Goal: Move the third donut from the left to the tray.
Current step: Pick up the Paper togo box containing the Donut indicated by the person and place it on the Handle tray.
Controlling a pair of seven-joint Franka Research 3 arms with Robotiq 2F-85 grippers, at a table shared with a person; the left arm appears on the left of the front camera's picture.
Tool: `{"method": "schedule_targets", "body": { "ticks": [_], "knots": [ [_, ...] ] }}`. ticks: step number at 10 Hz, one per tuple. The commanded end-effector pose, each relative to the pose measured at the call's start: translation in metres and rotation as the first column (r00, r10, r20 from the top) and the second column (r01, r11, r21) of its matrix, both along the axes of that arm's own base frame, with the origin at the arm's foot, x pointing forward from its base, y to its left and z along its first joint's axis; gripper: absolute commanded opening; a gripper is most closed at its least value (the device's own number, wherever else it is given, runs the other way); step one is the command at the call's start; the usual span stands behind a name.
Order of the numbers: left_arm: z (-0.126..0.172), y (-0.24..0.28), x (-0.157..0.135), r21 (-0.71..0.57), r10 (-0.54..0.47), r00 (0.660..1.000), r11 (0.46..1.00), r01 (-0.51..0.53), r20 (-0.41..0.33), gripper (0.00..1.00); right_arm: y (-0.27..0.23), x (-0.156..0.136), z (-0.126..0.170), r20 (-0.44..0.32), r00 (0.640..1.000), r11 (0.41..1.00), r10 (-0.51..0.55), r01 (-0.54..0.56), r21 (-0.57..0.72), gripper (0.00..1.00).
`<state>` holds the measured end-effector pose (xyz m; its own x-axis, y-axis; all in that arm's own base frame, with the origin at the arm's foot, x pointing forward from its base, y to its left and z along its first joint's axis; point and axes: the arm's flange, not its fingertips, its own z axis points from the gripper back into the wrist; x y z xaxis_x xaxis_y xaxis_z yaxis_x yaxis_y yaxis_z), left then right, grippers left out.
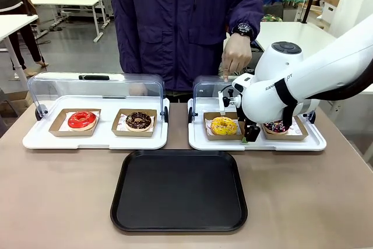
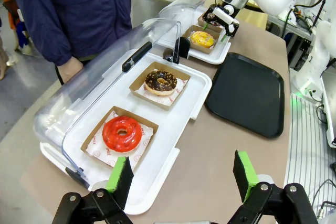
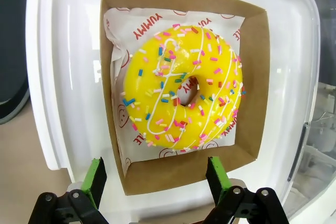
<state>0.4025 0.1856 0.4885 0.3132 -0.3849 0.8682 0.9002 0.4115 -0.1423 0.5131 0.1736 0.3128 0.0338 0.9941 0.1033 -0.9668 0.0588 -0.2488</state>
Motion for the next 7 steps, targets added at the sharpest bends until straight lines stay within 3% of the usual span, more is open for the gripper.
{"method": "schedule_targets", "body": {
  "ticks": [1,2,3,4,5,6,7],
  "knots": [
    [0.0018,-0.0007,-0.0017,-0.001,-0.010,1.000,1.000,0.010,0.006,1.00,0.0058,0.0043,-0.0014,0.006,1.000,1.000,-0.020,0.020,-0.008,1.00],
    [0.0018,-0.0007,-0.0017,-0.001,-0.010,1.000,1.000,0.010,0.006,1.00,0.0063,0.0056,-0.0034,-0.004,1.000,1.000,-0.021,0.021,-0.004,0.40],
    [0.0018,-0.0007,-0.0017,-0.001,-0.010,1.000,1.000,0.010,0.006,1.00,0.0064,0.0055,-0.0041,-0.007,1.000,1.000,-0.019,0.019,-0.003,0.40],
    [0.0018,-0.0007,-0.0017,-0.001,-0.010,1.000,1.000,0.010,0.006,1.00,0.0068,0.0053,-0.0035,-0.008,1.000,1.000,-0.013,0.013,0.000,0.00],
    [0.0018,-0.0007,-0.0017,-0.001,-0.010,1.000,1.000,0.010,0.006,1.00,0.0078,0.0052,-0.0039,-0.017,1.000,1.000,-0.011,0.011,-0.002,0.35],
    [0.0018,-0.0007,-0.0017,-0.001,-0.010,1.000,1.000,0.010,0.006,1.00,0.0077,0.0048,-0.0043,-0.021,1.000,1.000,-0.011,0.011,-0.002,0.00],
    [0.0018,-0.0007,-0.0017,-0.001,-0.010,1.000,1.000,0.010,0.006,1.00,0.0086,0.0039,-0.0044,-0.026,1.000,1.000,-0.008,0.008,-0.004,0.00]
  ]
}}
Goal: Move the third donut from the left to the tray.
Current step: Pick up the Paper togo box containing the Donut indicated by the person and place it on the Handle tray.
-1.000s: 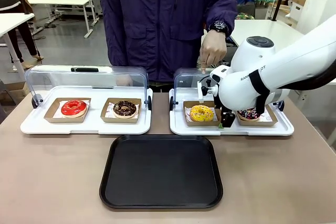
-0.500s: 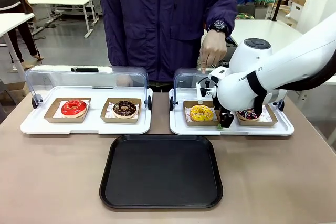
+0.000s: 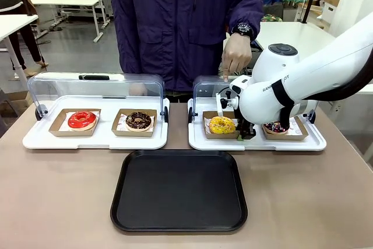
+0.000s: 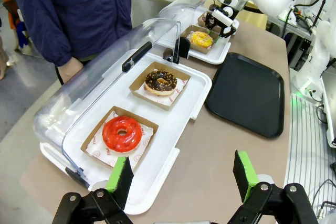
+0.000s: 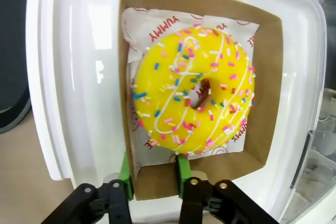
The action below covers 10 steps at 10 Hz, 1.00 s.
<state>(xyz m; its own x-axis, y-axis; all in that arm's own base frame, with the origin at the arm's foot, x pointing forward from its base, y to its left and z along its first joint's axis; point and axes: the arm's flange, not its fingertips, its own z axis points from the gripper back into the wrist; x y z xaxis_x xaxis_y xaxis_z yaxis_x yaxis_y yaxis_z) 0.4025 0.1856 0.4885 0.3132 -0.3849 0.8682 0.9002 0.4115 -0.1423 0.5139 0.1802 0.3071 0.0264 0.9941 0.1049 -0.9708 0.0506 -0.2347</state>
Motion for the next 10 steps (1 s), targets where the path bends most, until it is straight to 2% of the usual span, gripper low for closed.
{"method": "schedule_targets", "body": {
  "ticks": [1,5,6,7,10],
  "knots": [
    [0.0018,-0.0007,-0.0017,-0.001,-0.010,1.000,1.000,0.010,0.006,1.00,0.0022,0.0031,0.0018,-0.016,1.000,1.000,-0.014,0.014,-0.003,0.00],
    [0.0018,-0.0007,-0.0017,-0.001,-0.010,1.000,1.000,0.010,0.006,1.00,0.0024,0.0018,-0.0006,-0.035,0.999,1.000,-0.015,0.014,-0.017,0.00],
    [0.0018,-0.0007,-0.0017,-0.001,-0.010,1.000,1.000,0.010,0.006,1.00,0.0005,0.0035,0.0029,-0.046,0.999,1.000,-0.019,0.020,0.014,0.00],
    [0.0018,-0.0007,-0.0017,-0.001,-0.010,1.000,1.000,0.010,0.006,1.00,0.0004,-0.0005,-0.0010,-0.018,1.000,1.000,0.001,-0.001,-0.006,0.00],
    [0.0018,-0.0007,-0.0017,-0.001,-0.010,1.000,1.000,0.010,0.006,1.00,0.0006,0.0002,-0.0001,-0.021,1.000,1.000,0.000,0.000,-0.005,0.02]
  ]
}}
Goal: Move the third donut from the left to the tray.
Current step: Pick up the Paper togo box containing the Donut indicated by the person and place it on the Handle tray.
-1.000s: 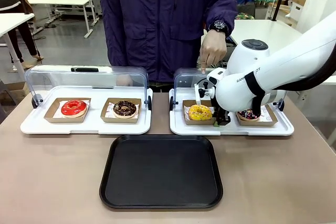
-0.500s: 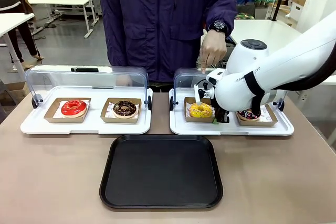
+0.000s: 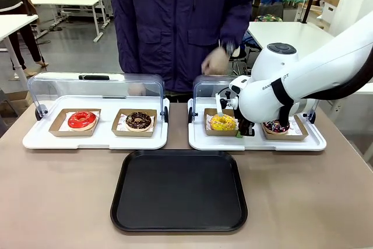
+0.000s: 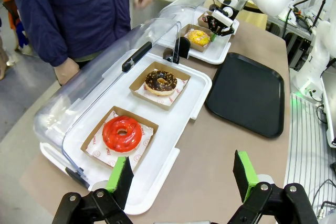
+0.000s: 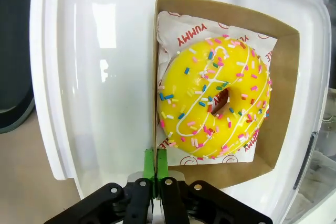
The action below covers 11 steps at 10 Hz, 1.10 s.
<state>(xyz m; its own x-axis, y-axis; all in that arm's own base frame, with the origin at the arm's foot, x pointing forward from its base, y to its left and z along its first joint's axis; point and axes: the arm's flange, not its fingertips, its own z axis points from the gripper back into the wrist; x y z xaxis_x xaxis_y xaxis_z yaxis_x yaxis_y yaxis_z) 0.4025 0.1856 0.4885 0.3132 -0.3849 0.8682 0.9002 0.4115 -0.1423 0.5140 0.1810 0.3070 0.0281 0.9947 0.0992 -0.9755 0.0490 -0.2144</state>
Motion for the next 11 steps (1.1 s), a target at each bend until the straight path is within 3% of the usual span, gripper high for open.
{"method": "schedule_targets", "body": {
  "ticks": [1,5,11],
  "knots": [
    [0.002,-0.001,-0.002,-0.001,-0.010,1.000,1.000,0.010,0.006,1.00,0.001,-0.009,0.011,0.031,0.999,1.000,-0.009,0.010,-0.006,0.02],
    [0.002,-0.001,-0.002,-0.001,-0.010,1.000,1.000,0.010,0.006,1.00,0.007,-0.052,0.057,0.149,0.989,1.000,-0.004,0.006,-0.011,0.02],
    [0.002,-0.001,-0.002,-0.001,-0.010,1.000,1.000,0.010,0.006,1.00,0.024,-0.131,0.099,0.136,0.991,0.999,-0.004,-0.002,0.045,0.02]
  ]
}}
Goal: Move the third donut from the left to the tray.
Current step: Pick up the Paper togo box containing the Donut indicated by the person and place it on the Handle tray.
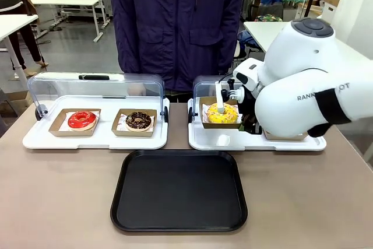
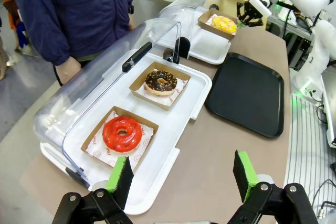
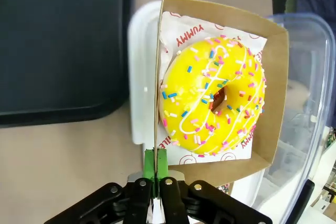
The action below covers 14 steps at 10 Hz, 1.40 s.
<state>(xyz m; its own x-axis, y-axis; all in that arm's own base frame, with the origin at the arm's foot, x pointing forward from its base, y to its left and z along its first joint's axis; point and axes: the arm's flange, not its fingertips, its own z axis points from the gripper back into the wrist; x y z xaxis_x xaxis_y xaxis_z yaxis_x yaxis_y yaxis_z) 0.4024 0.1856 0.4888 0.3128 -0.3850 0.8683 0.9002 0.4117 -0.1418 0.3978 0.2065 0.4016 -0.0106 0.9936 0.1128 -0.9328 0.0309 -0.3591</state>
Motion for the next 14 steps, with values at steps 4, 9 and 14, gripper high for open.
{"method": "schedule_targets", "body": {
  "ticks": [4,9,14],
  "knots": [
    [0.001,-0.001,-0.002,-0.001,-0.010,1.000,1.000,0.010,0.005,1.00,0.034,-0.060,-0.006,-0.033,0.999,0.996,0.014,-0.011,0.092,0.02],
    [0.001,-0.001,-0.002,-0.001,-0.010,1.000,1.000,0.010,0.005,1.00,0.090,-0.083,-0.048,-0.098,0.993,0.995,0.059,-0.051,0.080,0.02],
    [0.001,-0.001,-0.002,-0.001,-0.010,1.000,1.000,0.010,0.005,1.00,0.115,-0.107,-0.088,-0.116,0.993,0.998,0.037,-0.030,0.061,0.02]
  ]
}}
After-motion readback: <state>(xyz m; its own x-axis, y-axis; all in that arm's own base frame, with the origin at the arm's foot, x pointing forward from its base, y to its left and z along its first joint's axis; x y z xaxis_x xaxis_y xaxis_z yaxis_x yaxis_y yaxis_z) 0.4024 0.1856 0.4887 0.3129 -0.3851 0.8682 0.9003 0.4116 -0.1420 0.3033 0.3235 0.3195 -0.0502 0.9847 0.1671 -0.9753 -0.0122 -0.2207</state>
